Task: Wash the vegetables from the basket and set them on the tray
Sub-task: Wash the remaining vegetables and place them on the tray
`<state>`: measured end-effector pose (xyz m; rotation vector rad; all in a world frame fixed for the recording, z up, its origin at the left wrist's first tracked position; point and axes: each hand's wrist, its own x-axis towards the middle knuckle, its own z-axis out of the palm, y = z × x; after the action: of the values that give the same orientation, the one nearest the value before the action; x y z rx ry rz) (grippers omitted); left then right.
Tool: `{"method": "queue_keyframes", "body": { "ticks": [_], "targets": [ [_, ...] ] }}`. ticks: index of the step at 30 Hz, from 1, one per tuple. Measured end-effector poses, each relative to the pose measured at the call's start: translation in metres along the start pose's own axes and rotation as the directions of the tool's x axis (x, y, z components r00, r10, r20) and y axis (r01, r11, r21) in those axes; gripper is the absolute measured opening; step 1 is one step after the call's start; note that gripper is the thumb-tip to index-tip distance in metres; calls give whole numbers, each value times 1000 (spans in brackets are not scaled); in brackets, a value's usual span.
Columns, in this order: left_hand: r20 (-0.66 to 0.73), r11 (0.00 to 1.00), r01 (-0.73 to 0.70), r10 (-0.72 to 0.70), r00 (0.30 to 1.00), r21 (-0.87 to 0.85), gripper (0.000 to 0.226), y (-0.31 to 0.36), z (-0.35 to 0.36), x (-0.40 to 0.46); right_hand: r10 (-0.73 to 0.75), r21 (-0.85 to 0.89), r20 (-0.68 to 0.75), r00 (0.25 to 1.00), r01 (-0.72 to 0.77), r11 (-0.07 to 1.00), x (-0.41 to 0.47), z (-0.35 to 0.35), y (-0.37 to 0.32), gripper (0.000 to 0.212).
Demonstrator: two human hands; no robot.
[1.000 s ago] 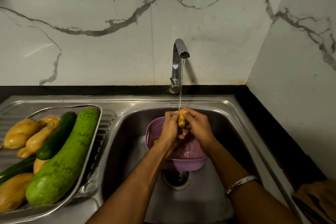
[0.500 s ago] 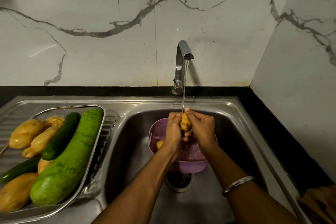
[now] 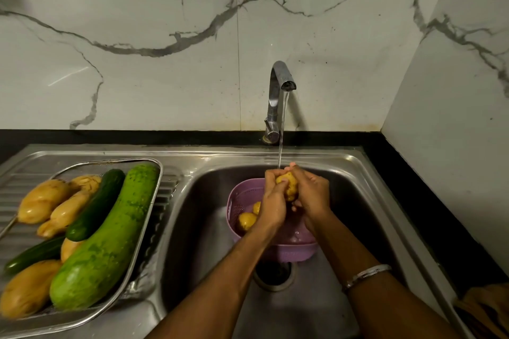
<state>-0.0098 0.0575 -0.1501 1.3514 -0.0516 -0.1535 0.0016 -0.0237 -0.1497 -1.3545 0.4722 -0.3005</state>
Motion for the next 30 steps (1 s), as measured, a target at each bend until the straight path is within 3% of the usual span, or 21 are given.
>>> {"method": "queue_keyframes", "body": {
  "ticks": [7,18,22,26,30],
  "targets": [
    [1,997,66,-66,998,31,40,2,-8,6,67,-9,295,953,-68,998,12,-3,-1,30],
    [79,970,-11,-9,997,241,32,-6,-9,9,-155,-234,69,985,167,958,7,-4,0,12],
    [95,943,-57,27,995,329,36,-16,-11,12,-148,-400,147,978,195,895,6,-1,0,22],
    [82,942,-52,26,996,330,32,-12,-18,13,-56,-339,299,953,161,927,6,-2,-3,22],
    [132,940,-31,-15,991,339,29,-4,-18,8,-135,-378,154,979,185,907,10,-3,5,24]
  ]
}}
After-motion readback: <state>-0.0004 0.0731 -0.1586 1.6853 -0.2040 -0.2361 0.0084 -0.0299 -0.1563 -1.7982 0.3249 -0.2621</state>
